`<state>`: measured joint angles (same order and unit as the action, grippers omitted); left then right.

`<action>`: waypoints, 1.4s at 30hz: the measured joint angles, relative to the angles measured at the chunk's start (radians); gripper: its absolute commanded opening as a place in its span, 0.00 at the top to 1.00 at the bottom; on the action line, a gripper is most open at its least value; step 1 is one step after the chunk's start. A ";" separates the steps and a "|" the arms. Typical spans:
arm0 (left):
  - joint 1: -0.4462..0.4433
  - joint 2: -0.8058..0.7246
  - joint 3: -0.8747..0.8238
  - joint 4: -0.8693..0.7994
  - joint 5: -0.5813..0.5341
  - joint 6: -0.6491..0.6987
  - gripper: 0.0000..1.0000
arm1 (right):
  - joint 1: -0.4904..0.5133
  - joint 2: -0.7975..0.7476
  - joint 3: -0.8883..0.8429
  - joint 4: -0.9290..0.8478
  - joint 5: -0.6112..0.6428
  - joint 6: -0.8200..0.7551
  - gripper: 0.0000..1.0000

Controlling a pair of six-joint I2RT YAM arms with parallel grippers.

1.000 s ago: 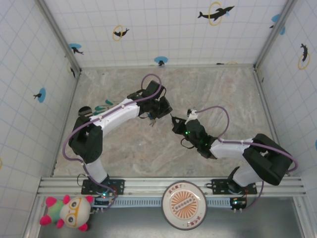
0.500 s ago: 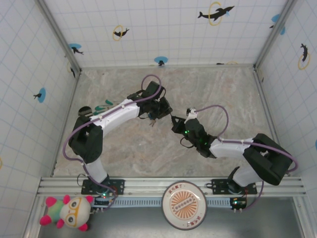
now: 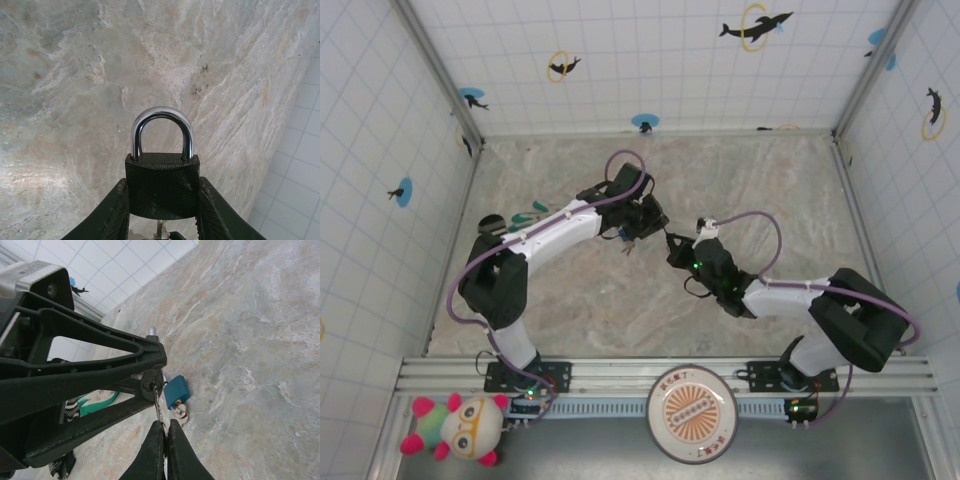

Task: Unlock with the key

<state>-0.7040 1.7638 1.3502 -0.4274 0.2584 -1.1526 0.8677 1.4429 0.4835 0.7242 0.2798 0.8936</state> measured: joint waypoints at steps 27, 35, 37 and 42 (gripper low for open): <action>0.000 0.000 -0.002 0.034 -0.008 -0.001 0.93 | -0.026 0.031 0.000 0.064 -0.025 0.056 1.00; 0.000 0.004 -0.002 0.052 -0.016 -0.001 0.98 | -0.029 0.031 0.022 0.033 -0.013 0.067 1.00; 0.000 0.005 -0.002 0.056 -0.015 -0.001 0.99 | -0.031 0.032 0.022 0.034 -0.013 0.075 1.00; 0.000 0.009 -0.002 0.064 -0.016 -0.001 1.00 | -0.039 0.034 0.022 0.035 -0.022 0.092 1.00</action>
<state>-0.7036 1.7725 1.3487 -0.3637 0.2428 -1.1534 0.8291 1.4773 0.5056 0.7593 0.2577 0.9859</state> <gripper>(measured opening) 0.337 0.061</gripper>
